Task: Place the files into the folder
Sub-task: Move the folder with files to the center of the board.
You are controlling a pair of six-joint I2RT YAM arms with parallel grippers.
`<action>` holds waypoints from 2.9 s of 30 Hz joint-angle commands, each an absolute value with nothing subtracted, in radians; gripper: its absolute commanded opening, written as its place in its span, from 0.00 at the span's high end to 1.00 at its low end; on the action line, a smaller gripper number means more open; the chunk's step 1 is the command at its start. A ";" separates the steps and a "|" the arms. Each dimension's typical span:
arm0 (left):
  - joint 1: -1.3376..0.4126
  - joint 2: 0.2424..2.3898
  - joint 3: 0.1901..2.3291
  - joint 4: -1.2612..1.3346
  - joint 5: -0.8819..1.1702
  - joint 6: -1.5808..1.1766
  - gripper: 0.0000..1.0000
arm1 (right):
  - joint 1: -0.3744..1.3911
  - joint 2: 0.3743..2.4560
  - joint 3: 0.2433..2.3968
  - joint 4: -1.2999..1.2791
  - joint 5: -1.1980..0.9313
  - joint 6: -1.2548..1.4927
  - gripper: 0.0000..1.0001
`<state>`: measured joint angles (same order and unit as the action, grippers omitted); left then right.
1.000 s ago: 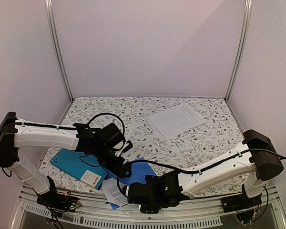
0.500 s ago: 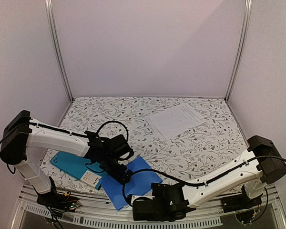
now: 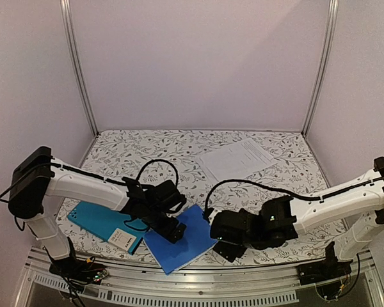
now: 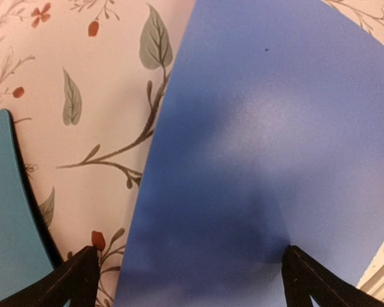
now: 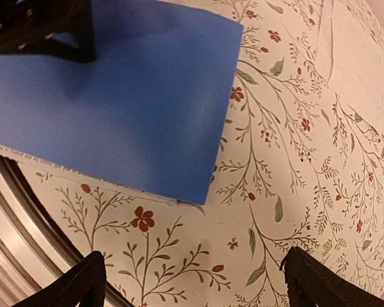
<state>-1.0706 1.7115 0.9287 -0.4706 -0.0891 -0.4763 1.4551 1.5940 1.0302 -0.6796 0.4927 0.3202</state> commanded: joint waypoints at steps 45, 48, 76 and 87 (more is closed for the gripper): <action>-0.431 1.893 1.108 -0.331 -0.008 -0.369 0.01 | 0.898 1.692 1.105 -0.355 0.143 0.473 0.05; -0.430 1.814 1.076 -0.327 -0.008 -0.378 0.00 | 0.897 1.810 1.182 -0.309 0.134 0.493 0.05; -0.431 1.233 0.720 -0.282 0.049 -0.595 0.00 | 0.912 2.446 1.821 -0.126 -0.076 0.659 0.11; -0.420 1.061 0.621 -0.361 -0.049 -0.629 0.00 | 0.903 2.526 2.021 -0.185 -0.022 0.550 0.02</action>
